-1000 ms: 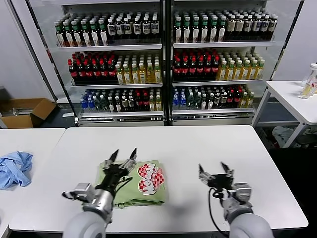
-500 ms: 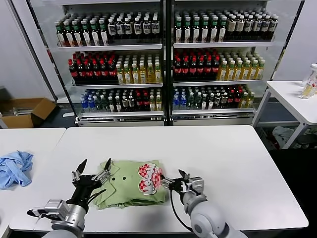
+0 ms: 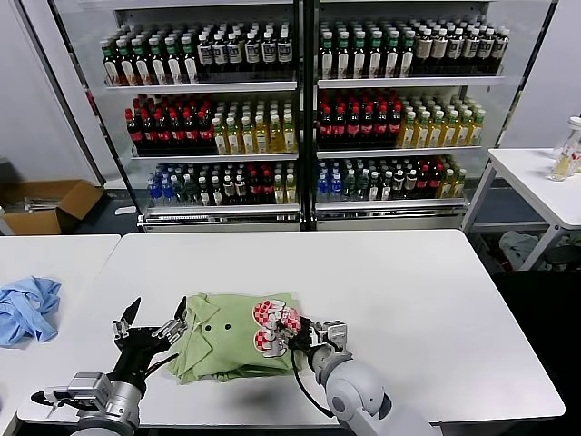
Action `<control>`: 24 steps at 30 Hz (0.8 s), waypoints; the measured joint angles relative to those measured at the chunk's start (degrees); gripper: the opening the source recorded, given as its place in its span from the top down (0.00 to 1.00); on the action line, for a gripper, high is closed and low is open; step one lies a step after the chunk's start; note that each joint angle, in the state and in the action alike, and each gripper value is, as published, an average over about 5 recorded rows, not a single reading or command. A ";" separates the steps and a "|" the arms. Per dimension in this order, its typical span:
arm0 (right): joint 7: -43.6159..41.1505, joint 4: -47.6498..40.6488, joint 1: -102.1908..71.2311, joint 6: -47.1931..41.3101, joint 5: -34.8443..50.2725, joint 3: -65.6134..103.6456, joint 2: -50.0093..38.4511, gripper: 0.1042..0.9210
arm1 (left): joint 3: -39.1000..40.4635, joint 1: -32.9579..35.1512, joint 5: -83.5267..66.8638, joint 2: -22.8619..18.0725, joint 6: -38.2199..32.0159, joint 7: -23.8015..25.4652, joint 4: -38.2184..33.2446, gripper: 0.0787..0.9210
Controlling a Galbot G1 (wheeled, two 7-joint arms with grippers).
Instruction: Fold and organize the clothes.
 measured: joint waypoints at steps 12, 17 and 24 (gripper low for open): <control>-2.22 -0.45 -0.38 0.50 -0.78 0.05 -0.03 0.80 | 0.12 -0.42 1.38 0.00 -2.01 1.44 2.04 0.12; -4.29 2.60 -1.43 0.31 -3.14 2.39 -2.11 0.96 | 0.59 -1.10 2.90 0.20 -4.76 2.75 3.59 0.12; -10.36 5.08 -3.94 0.81 -7.94 10.10 -7.60 0.99 | 2.10 -2.77 7.81 0.86 -9.92 3.97 6.70 0.12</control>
